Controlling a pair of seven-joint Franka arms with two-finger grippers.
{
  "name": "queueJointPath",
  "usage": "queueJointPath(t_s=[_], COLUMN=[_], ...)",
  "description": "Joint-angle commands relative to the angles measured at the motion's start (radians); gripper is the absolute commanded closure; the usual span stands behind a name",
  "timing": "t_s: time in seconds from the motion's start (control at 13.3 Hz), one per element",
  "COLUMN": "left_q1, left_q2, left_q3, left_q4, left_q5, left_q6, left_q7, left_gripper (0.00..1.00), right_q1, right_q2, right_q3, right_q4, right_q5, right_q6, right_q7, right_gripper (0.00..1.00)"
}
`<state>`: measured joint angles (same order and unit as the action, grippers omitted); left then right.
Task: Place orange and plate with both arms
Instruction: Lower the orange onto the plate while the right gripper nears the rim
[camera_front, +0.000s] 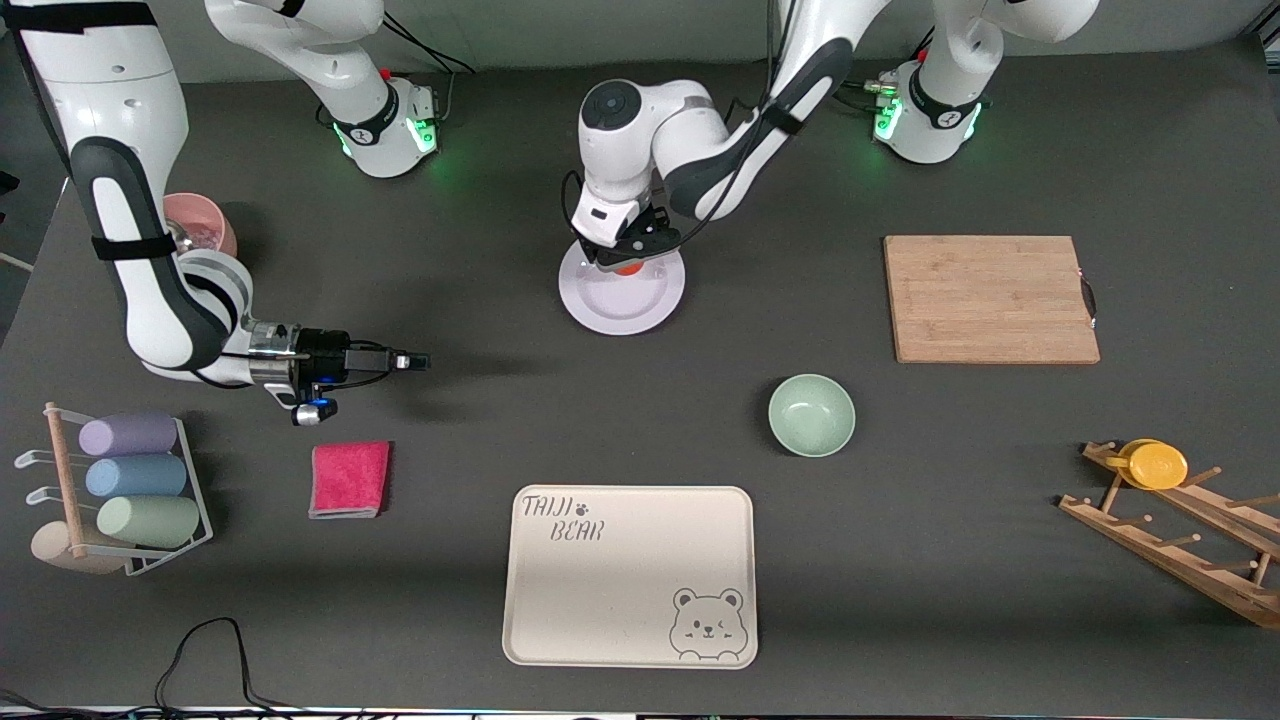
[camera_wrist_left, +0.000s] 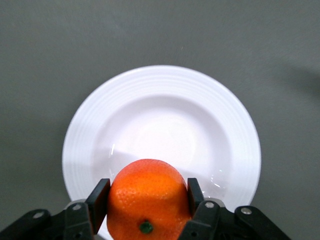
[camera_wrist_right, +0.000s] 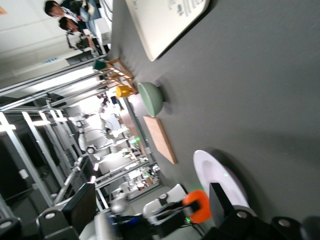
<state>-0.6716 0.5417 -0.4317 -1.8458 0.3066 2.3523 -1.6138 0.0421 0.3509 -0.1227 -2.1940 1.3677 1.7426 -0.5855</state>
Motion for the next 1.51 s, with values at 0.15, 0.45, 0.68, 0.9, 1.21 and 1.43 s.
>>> queueJointPath(t_s=[0.15, 0.45, 0.68, 0.9, 1.21, 1.43], left_q1=[-0.026, -0.042, -0.034, -0.011, 0.091, 0.222], left_q2=[0.063, 0.098, 0.101, 0.069, -0.067, -0.219], left_q3=[0.016, 0.019, 0.034, 0.042, 0.025, 0.022], left_q4=[0.037, 0.042, 0.054, 0.065, 0.062, 0.060], left_q5=[0.066, 0.121, 0.132, 0.134, 0.094, -0.088], left_q6=[0.051, 0.064, 0.064, 0.044, -0.109, -0.276], left_q7=[-0.116, -0.164, -0.163, -0.149, 0.037, 0.428], left_gripper=[1.00, 1.00, 0.02, 0.00, 0.00, 0.00], right_q1=[0.012, 0.039, 0.050, 0.079, 0.126, 0.180], right_q2=[-0.081, -0.082, -0.069, -0.030, 0.029, 0.068], right_q3=[-0.002, 0.000, 0.001, 0.003, 0.003, 0.002], right_q4=[-0.197, -0.276, -0.313, -0.322, -0.342, -0.349], right_q5=[0.161, 0.260, 0.269, 0.275, 0.335, 0.381], right_q6=[-0.031, -0.109, -0.110, -0.109, -0.110, -0.110], right_q7=[-0.256, -0.341, -0.427, -0.535, -0.629, -0.698], right_gripper=[0.00, 0.00, 0.00, 0.00, 0.00, 0.00])
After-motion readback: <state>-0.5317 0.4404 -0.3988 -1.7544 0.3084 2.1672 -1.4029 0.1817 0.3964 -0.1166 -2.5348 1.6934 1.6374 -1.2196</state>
